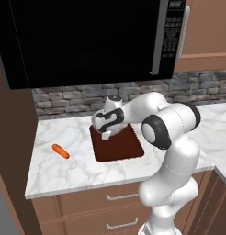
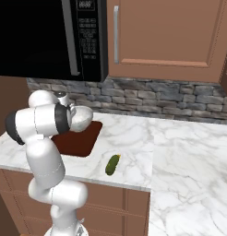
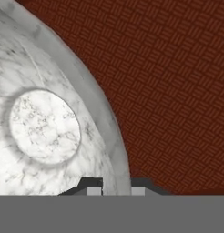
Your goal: Place the two vegetables and bowl onto the tray for setting up a vegetable dip station.
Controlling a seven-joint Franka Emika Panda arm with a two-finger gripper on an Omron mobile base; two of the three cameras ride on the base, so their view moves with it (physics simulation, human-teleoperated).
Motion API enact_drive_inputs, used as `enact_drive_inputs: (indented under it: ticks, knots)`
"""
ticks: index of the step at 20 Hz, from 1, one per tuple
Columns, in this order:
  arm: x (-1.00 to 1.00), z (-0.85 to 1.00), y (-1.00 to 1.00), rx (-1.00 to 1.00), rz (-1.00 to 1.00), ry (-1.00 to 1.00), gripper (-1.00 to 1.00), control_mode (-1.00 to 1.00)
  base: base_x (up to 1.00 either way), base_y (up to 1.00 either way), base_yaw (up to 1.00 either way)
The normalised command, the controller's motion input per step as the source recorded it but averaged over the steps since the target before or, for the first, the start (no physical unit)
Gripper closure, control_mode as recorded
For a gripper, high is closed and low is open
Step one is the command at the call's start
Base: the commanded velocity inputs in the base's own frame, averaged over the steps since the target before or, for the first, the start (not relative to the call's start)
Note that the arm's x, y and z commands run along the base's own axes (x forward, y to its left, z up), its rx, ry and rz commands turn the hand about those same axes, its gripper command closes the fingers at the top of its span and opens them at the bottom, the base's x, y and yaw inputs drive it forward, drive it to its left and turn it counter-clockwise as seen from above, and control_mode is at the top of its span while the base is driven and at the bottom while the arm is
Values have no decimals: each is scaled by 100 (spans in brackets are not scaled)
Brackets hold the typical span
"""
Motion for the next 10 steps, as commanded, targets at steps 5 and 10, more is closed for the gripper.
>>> enact_drive_inputs:
  ticks: [5, 10]
  knots:
    - [-1, 1, -1, 1, -2, 0, -100, -100, 0, 0, 0]
    - [-3, 8, 0, 0, -2, 0, -100, -100, 0, 0, 0]
